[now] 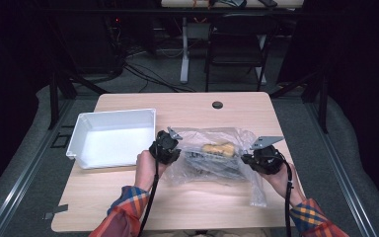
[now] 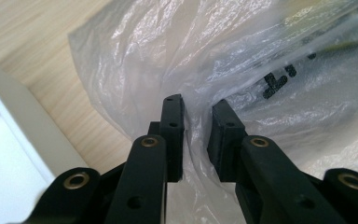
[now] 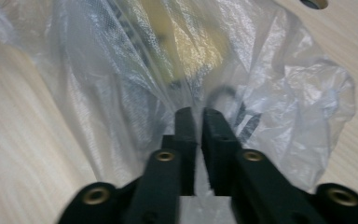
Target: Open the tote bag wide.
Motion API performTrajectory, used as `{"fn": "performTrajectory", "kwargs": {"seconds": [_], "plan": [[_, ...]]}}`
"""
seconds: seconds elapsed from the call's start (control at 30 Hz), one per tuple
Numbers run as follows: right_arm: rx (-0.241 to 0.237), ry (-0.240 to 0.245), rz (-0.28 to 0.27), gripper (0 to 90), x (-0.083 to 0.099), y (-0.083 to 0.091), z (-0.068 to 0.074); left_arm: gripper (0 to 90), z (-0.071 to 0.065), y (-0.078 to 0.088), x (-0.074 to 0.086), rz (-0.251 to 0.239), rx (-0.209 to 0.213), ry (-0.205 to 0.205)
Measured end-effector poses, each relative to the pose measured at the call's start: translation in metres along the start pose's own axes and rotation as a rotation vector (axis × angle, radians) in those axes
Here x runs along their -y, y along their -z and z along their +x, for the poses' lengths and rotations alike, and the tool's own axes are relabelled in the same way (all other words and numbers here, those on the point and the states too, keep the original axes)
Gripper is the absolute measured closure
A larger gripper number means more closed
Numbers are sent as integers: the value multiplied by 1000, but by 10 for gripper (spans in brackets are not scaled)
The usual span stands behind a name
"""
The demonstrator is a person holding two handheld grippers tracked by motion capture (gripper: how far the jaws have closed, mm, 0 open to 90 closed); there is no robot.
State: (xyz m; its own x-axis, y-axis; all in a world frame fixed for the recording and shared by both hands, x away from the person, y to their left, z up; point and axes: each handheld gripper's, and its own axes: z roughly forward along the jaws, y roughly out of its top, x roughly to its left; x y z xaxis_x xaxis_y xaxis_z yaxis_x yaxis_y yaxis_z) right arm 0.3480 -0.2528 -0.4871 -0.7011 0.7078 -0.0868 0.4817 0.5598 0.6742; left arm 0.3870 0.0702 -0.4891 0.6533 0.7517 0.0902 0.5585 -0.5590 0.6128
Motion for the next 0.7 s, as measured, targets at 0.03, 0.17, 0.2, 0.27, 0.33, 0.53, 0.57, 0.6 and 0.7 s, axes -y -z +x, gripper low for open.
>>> {"fn": "performTrajectory", "kwargs": {"seconds": [0.03,0.17,0.2,0.27,0.33,0.53,0.57,0.6,0.7], "plan": [[11,1,-2,900,-2,-2,-2,767,1,0,-2,0,1,1],[44,-6,0,900,-9,-12,-12,757,4,1,-11,-5,-10,-2],[55,-12,-3,900,-11,-14,-15,751,6,0,-13,-1,-10,-1],[62,-36,-6,900,-14,-18,-23,747,9,-3,-16,10,-3,8],[66,-59,-3,900,-15,-23,-30,741,13,-10,-19,21,4,23],[67,-89,60,900,-12,-51,-38,762,18,-35,-16,113,11,33],[69,-88,71,900,-11,-54,-39,771,19,-39,-14,123,24,41],[67,-79,85,900,-10,-57,-41,781,19,-42,-13,130,25,40],[78,-77,105,900,-10,-67,-41,813,17,-53,-5,168,37,31]]}}
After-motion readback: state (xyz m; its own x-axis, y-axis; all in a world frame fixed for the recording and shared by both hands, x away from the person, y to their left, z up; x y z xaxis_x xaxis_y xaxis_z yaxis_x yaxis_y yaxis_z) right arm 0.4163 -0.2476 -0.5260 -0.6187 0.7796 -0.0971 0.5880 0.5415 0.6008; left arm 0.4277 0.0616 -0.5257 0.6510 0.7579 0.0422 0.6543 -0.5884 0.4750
